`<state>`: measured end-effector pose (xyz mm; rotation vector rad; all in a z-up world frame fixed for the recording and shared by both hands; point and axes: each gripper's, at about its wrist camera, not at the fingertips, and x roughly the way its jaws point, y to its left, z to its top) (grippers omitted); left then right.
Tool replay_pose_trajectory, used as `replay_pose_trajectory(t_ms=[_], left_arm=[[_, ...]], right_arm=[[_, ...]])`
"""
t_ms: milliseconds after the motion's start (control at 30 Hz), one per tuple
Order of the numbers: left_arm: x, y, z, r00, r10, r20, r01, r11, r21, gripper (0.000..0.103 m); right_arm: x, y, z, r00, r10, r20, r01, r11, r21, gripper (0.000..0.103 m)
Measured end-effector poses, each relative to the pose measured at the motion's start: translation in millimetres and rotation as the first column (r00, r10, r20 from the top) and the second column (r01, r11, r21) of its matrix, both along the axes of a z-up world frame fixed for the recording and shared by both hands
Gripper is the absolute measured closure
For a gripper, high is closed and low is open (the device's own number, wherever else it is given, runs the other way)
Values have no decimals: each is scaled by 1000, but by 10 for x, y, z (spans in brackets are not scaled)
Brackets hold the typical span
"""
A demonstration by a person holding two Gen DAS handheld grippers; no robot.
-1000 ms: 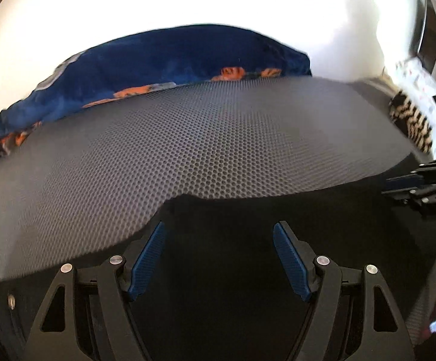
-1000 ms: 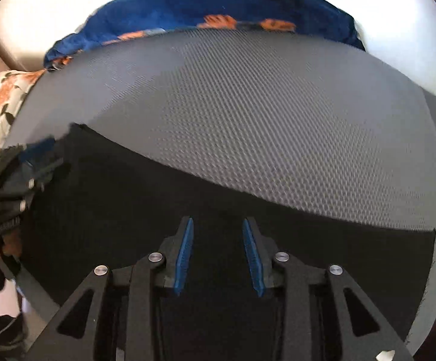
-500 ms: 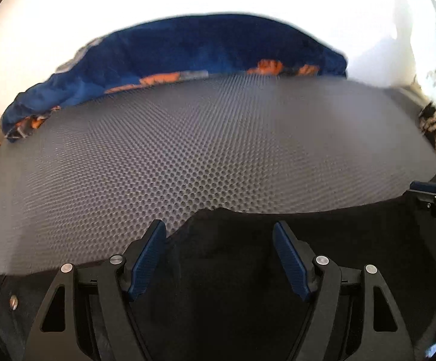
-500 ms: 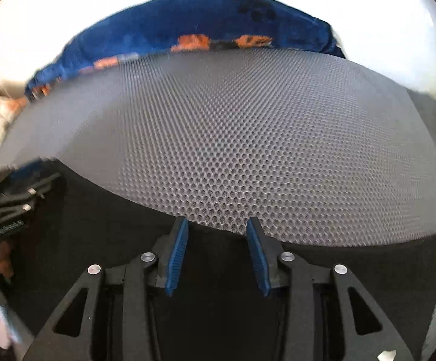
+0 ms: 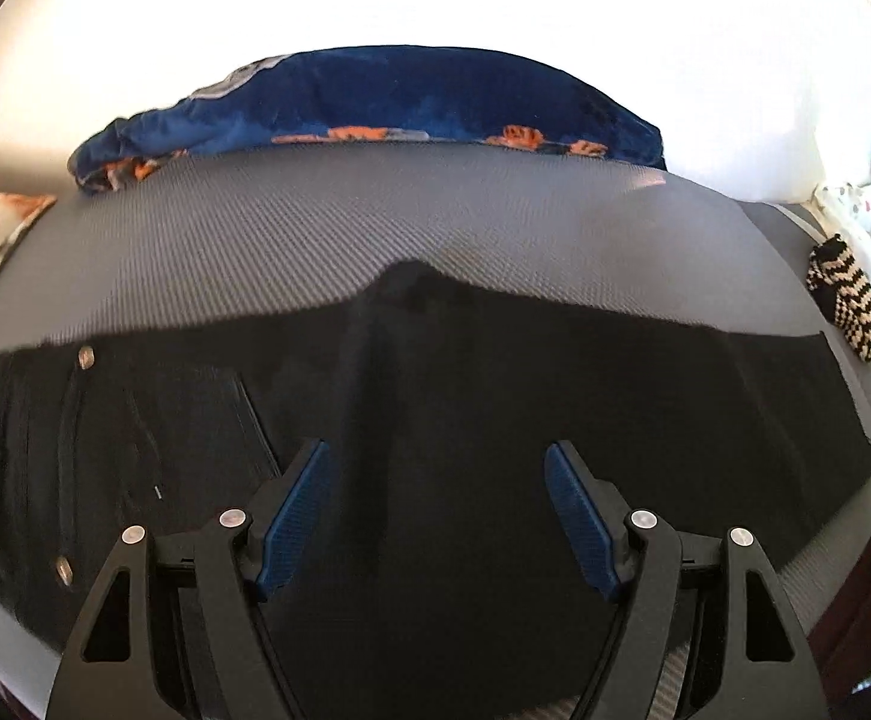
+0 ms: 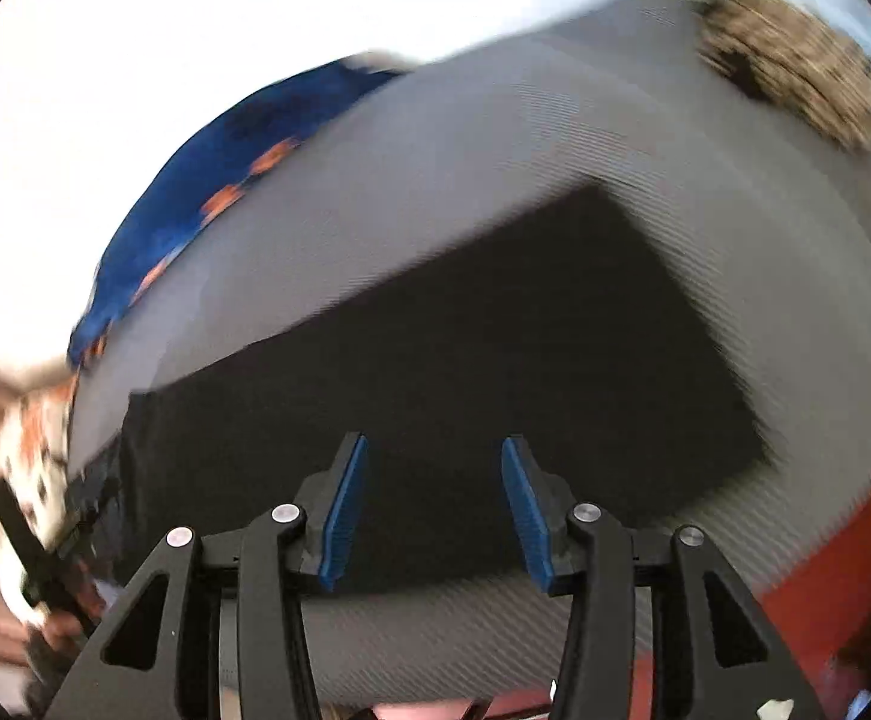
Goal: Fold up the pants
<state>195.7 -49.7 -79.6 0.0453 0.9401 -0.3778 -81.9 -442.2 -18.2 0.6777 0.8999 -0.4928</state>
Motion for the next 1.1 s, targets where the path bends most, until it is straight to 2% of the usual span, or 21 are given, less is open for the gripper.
replay_pose_trajectory(t_ms=[100,200,333,533,667,767,867,967,1100], left_arm=[[-132,-21,-30,1000,6,-12,-7,1000,-8,29],[-182,-36,-68,999,17,-27,-17,1000,-6,29],[-206,-16,-83,998,43,-38,-43,999,-1,29],[-212,45,-115,996,79,-51,-78,997,18,29],[-206,71,-154,993,98,-60,-97,995,29,29],[-215,90,-178,992,116,-45,-114,993,38,29],[-214,112,-203,992,122,-44,-119,992,51,29],[-202,173,-180,990,138,-43,-136,990,32,29],[-187,273,-103,987,158,-36,-159,987,1,29]], right_arm=[[-402,-203,-62,994,-104,16,103,994,46,59],[-634,-314,-140,987,-154,49,149,984,100,60],[-741,-455,-277,974,-215,75,202,968,151,66],[-828,-671,-486,955,-287,74,271,946,176,69],[-812,-814,-536,937,-316,151,283,937,204,74],[-744,-903,-577,931,-319,178,280,937,211,91],[-695,-942,-613,919,-341,198,284,921,265,94],[-591,-865,-456,913,-331,238,264,925,275,94],[-197,-567,-100,931,-222,289,155,959,237,95]])
